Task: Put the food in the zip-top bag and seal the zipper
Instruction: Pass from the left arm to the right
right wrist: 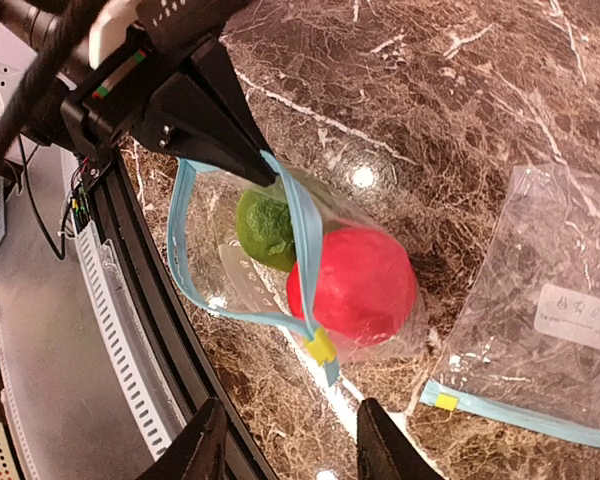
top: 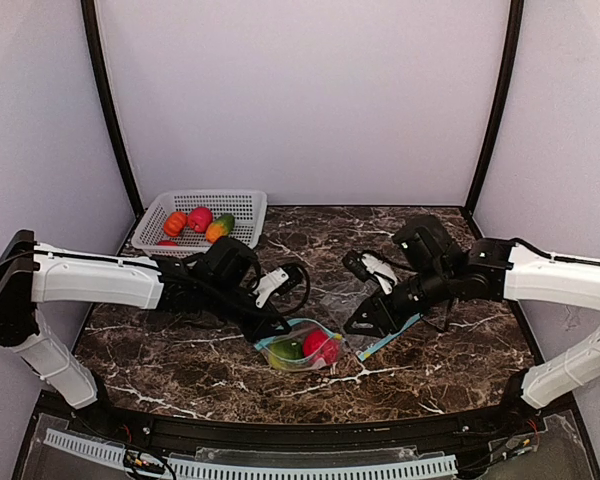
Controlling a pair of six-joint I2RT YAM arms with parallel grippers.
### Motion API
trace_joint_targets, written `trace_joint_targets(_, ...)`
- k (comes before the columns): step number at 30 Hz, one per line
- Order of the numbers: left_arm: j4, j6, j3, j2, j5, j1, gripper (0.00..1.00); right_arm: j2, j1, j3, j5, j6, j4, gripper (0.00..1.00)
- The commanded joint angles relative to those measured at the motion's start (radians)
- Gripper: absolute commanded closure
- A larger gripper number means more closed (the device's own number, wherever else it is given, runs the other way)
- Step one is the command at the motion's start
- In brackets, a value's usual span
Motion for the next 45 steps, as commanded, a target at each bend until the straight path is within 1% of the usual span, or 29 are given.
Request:
trace_joint_targets(1, 0.015, -0.051, -0.021, 0.016, 0.067, 0.023, 0.99, -0.047, -0.001, -0.112, 0.011, -0.022, 0.104, 0.58)
trace_joint_targets(4, 0.018, -0.058, -0.026, 0.023, 0.086, 0.032, 0.99, -0.044, 0.002, -0.147, 0.019, -0.021, 0.126, 0.61)
trace_joint_targets(10, 0.019, -0.064, -0.031, 0.026, 0.103, 0.037, 0.99, 0.017, 0.007, -0.136, 0.086, -0.028, 0.134, 0.65)
trace_joint_targets(16, 0.024, -0.069, -0.035, 0.025, 0.108, 0.038, 0.99, 0.081, 0.006, -0.114, 0.068, -0.056, 0.150, 0.70)
trace_joint_targets(32, 0.026, -0.074, -0.042, 0.025, 0.119, 0.040, 0.99, 0.118, 0.017, -0.106, 0.025, -0.086, 0.196, 0.81)
trace_joint_targets(39, 0.025, -0.075, -0.042, 0.025, 0.122, 0.041, 0.99, 0.119, 0.021, -0.109, 0.013, -0.096, 0.207, 0.94)
trace_joint_targets(41, 0.025, -0.075, -0.041, 0.025, 0.123, 0.040, 0.99, 0.118, 0.022, -0.110, 0.013, -0.098, 0.209, 1.00)
trace_joint_targets(45, 0.021, -0.077, -0.040, 0.026, 0.123, 0.040, 0.99, 0.111, 0.023, -0.113, 0.017, -0.099, 0.211, 1.00)
